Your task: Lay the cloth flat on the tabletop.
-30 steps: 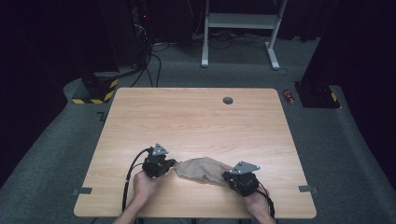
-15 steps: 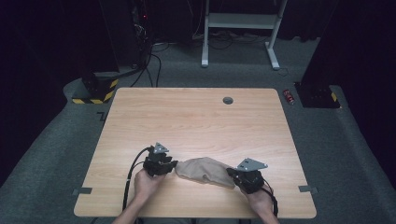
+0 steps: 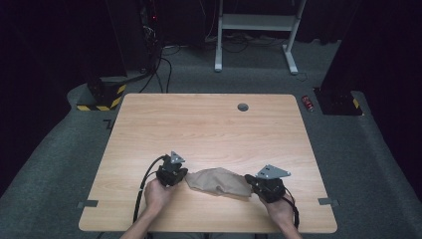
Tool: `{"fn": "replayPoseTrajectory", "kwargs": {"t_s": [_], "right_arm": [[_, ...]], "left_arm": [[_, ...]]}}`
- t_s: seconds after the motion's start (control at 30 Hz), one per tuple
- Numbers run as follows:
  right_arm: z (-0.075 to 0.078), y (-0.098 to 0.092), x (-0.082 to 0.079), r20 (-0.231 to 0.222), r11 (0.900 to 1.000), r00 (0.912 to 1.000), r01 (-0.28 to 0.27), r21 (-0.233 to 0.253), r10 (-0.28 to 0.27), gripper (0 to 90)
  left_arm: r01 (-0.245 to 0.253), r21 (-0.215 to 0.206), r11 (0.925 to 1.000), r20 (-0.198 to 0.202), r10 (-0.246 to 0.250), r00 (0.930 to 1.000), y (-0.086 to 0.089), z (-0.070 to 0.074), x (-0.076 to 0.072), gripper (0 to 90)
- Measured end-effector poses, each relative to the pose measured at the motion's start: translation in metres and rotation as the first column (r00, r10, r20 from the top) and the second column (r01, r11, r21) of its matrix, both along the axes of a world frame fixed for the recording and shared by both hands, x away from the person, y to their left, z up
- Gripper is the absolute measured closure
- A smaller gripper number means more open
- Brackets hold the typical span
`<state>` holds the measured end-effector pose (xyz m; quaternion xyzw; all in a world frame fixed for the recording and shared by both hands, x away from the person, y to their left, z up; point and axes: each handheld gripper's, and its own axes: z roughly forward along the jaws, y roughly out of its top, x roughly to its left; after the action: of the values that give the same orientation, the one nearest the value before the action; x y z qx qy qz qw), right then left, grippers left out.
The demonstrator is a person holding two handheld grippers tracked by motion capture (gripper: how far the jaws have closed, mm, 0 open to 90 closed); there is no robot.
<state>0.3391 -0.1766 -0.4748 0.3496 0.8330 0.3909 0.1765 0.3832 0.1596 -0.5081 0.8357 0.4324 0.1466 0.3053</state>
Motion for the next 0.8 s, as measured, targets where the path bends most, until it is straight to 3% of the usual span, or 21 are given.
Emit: {"fn": "replayPoseTrajectory", "kwargs": {"t_s": [0.17,0.27,0.3,0.37,0.5,0.67,0.8], "right_arm": [[0.006,0.000,0.000,0.017,1.000,0.9999,-0.001,0.008,0.001,89.1],[0.007,0.001,0.002,0.023,1.000,0.9997,-0.004,0.006,0.003,89.1],[0.008,0.002,0.002,0.024,1.000,0.9997,-0.004,0.007,0.004,89.0],[0.008,0.003,0.003,0.027,1.000,0.9996,-0.006,0.007,0.006,89.1],[0.011,0.006,0.003,0.037,1.000,0.9993,-0.010,0.007,0.010,89.1],[0.018,0.006,0.005,0.056,1.000,0.9984,-0.009,0.005,0.008,89.2],[0.023,0.005,0.007,0.072,1.000,0.9974,-0.003,0.002,0.003,89.2]], "left_arm": [[0.002,-0.070,0.9976,0.014,-0.001,0.9999,0.003,0.008,-0.003,86.4],[0.018,-0.048,0.9987,0.001,-0.018,0.9998,0.001,0.009,-0.002,75.5],[0.024,-0.013,0.9996,0.009,-0.024,0.9997,-0.003,0.007,-0.003,69.9],[0.028,-0.001,0.9996,-0.004,-0.028,0.9996,-0.004,0.005,-0.002,69.4],[0.042,0.032,0.9986,-0.003,-0.042,0.9991,-0.008,0.002,-0.002,86.2],[0.065,0.069,0.9955,-0.014,-0.064,0.9978,-0.011,0.004,0.000,89.7],[0.070,0.060,0.9958,0.007,-0.070,0.9975,-0.009,0.008,0.000,90.0]]}}
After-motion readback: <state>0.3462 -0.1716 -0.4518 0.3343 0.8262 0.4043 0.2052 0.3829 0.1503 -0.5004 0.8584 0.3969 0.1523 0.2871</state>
